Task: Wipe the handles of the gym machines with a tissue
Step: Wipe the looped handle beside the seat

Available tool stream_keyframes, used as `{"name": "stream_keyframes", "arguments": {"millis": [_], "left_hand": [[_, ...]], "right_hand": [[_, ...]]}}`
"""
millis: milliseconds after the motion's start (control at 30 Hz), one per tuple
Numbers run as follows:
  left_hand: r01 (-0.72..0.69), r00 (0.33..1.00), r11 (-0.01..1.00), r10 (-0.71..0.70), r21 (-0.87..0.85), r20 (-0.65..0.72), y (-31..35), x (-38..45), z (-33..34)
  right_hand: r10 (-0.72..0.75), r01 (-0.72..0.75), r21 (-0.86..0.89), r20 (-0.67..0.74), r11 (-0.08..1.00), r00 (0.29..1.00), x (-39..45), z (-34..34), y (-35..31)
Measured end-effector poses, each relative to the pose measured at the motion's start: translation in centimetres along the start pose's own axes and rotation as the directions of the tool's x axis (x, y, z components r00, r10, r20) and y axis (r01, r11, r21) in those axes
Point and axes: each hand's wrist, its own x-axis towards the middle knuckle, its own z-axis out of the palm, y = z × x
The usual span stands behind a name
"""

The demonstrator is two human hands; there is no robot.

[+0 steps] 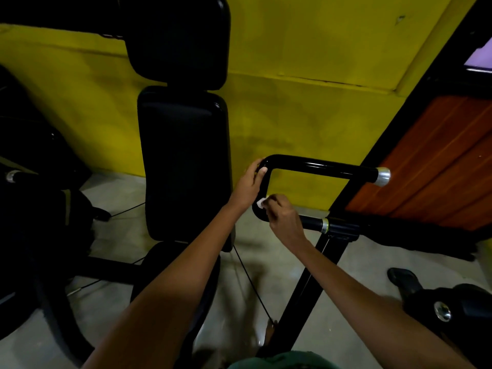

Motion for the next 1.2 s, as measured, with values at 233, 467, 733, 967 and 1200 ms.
{"name": "stream_keyframes", "arguments": {"millis": [233,467,733,967,1200], "left_hand": [[-0.148,0.987,0.977,0.137,0.151,0.08,-0.7,-0.6,-0.2],[-0.159,0.987,0.943,0.146,0.294,0.066,0.1,-1.4,0.3],[-0.135,0.991,0.933,0.133,0.334,0.029,0.7,-1.7,0.5],[-0.103,0.993,0.92,0.119,0.379,-0.018,0.9,-2.1,1.1],[-0.104,0.992,0.934,0.12,0.343,-0.026,0.8,-2.2,1.1]], "right_hand": [[-0.324,0.331,-0.263,0.072,0.906,0.943,-0.1,0.8,0.3],[-0.319,0.332,-0.27,0.092,0.904,0.943,-0.5,-0.3,0.4],[-0.394,0.459,-0.365,0.242,0.81,0.887,-2.5,-0.8,2.2],[-0.193,0.191,-0.128,-0.006,0.973,0.981,0.6,-1.2,-0.8],[-0.061,0.08,-0.091,0.195,0.993,0.979,-0.8,-2.0,2.1]]}}
